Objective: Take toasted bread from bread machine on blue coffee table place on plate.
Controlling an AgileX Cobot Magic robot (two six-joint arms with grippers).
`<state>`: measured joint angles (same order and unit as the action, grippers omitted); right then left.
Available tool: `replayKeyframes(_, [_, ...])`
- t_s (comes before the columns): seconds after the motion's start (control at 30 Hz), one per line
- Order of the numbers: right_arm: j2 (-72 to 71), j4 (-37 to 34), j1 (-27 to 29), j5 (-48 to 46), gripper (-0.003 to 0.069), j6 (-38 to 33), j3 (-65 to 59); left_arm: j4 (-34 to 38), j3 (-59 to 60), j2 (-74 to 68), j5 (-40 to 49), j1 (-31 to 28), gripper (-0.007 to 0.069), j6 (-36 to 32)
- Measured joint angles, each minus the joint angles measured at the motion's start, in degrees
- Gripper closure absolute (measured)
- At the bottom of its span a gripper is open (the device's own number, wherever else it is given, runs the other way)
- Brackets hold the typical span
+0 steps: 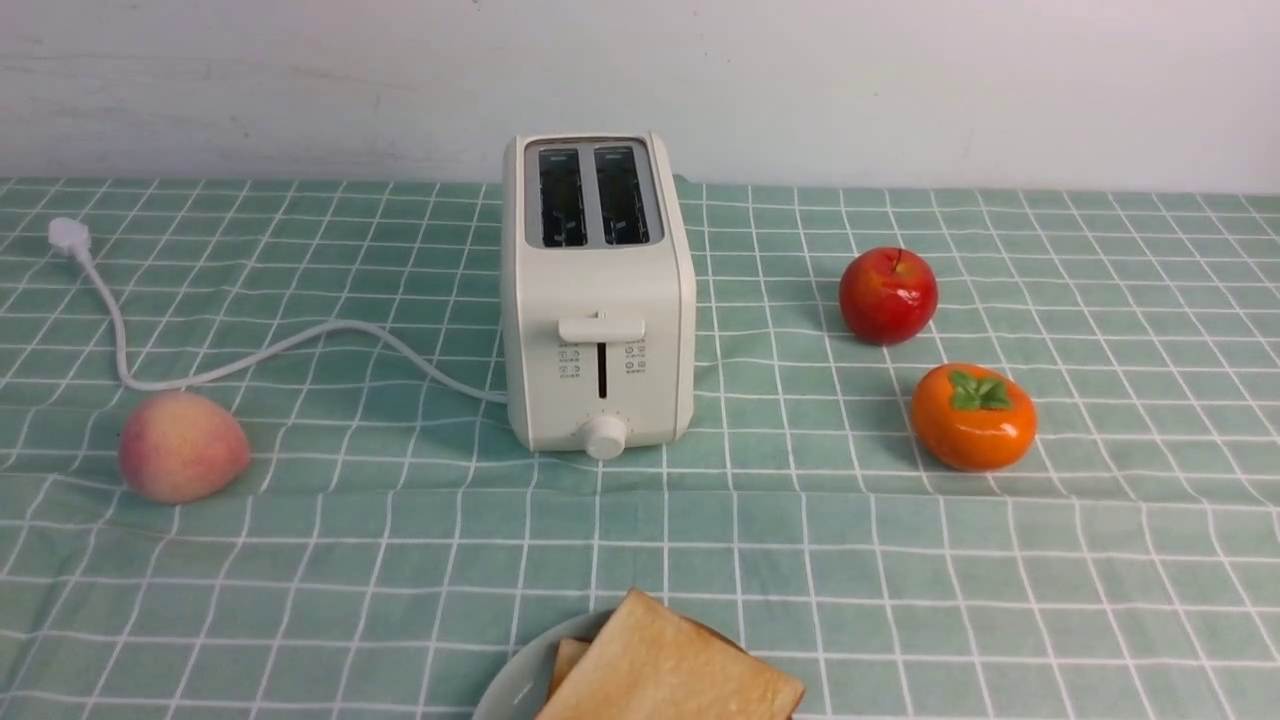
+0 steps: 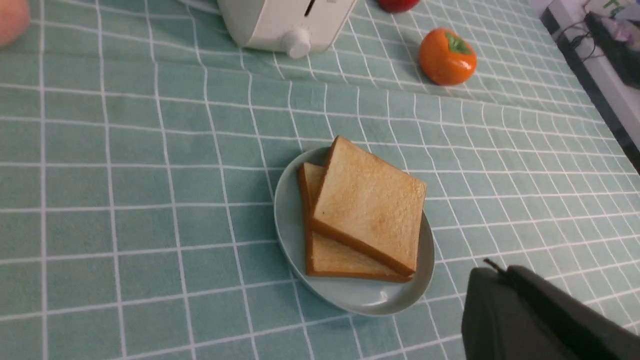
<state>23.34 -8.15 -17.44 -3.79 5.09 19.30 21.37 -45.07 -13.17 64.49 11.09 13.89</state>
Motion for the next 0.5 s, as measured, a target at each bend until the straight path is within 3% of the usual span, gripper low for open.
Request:
replayKeyframes(0.23, [-9.9,2.2,0.0,0.9,0.0667,0.2,-10.8,-10.8,2.3,0.4,-10.5,0.0,0.0638,0.2])
replayKeyframes(0.5, [-11.2,2.4,0.0,1.1,0.0666,0.2,-11.0,-11.6,4.2,-0.1,-14.3,0.0,0.0638,0.2])
